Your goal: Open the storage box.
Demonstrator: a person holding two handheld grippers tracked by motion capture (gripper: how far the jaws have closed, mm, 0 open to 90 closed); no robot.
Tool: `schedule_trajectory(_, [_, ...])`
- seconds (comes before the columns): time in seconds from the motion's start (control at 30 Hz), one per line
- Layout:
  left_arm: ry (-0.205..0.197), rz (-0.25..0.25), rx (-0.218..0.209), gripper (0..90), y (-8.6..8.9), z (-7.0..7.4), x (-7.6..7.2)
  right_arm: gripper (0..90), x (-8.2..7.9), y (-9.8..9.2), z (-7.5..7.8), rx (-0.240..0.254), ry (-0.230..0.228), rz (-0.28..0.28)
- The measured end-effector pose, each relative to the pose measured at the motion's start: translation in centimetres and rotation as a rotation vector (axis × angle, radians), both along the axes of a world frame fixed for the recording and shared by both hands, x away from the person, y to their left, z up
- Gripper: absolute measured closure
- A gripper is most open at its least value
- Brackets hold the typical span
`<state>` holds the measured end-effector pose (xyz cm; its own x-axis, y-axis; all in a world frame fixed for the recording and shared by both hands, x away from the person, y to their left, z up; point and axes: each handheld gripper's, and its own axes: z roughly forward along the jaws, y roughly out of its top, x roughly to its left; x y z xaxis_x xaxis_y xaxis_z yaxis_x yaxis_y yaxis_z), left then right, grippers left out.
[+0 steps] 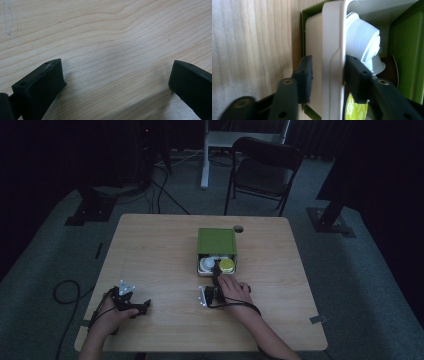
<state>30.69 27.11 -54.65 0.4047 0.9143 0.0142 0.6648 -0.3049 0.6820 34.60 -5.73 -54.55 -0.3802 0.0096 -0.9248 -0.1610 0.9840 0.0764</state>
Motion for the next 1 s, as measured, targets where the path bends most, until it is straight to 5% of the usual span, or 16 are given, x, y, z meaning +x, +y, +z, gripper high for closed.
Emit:
schedule_trajectory(0.2, [0.0, 0.0, 0.0, 0.0, 0.0, 0.0, 0.0, 70.9, 0.15, -0.19, -0.03, 0.012, -0.018, -0.011])
schedule_trajectory(1.0, [0.0, 0.0, 0.0, 0.0, 0.0, 0.0, 0.0, 72.0, -0.3, -0.37, 0.14, -0.007, -0.012, 0.006])
